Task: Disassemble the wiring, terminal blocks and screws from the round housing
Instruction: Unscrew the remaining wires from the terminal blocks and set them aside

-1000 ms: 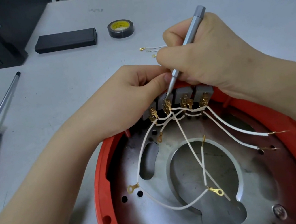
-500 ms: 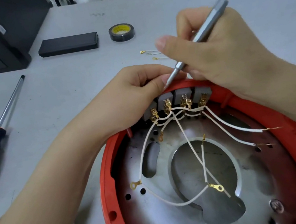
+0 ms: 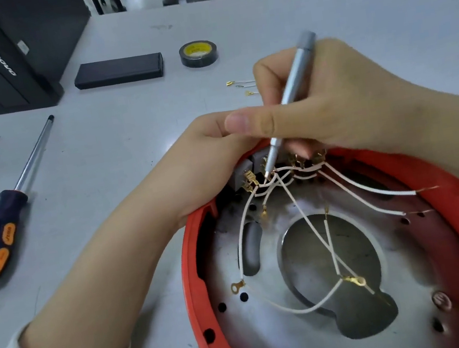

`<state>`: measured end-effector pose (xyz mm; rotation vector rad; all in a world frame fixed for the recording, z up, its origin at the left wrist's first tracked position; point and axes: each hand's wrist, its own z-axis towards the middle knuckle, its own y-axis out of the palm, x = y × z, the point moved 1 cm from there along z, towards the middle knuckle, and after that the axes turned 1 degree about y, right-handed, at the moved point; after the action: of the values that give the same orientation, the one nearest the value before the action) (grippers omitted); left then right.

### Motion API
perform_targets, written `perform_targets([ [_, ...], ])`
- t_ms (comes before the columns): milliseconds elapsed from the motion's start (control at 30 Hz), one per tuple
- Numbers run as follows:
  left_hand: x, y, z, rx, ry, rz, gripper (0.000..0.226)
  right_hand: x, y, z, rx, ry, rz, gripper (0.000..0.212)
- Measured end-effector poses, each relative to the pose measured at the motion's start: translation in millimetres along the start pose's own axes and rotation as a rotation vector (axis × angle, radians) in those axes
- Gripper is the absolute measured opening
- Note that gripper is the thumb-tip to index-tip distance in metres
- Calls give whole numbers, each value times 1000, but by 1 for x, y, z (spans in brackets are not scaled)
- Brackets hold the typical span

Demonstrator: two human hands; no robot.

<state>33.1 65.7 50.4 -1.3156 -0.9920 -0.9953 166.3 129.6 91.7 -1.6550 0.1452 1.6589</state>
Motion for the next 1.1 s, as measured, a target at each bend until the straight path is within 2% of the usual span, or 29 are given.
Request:
perform_targets([
  [167,-1,1,2,-63,-19,-61,39,13,0,12,179,-65,8,43],
  [300,-3,0,3,-63,-13,-37,44,18,4,12,226,-98,-83,44],
  [867,-3,0,6,-51,61,46,51,19,4,13,204,-98,-64,44],
  [1100,0,1,6,-14,45,83,51,16,3,17,112,-59,-20,43],
])
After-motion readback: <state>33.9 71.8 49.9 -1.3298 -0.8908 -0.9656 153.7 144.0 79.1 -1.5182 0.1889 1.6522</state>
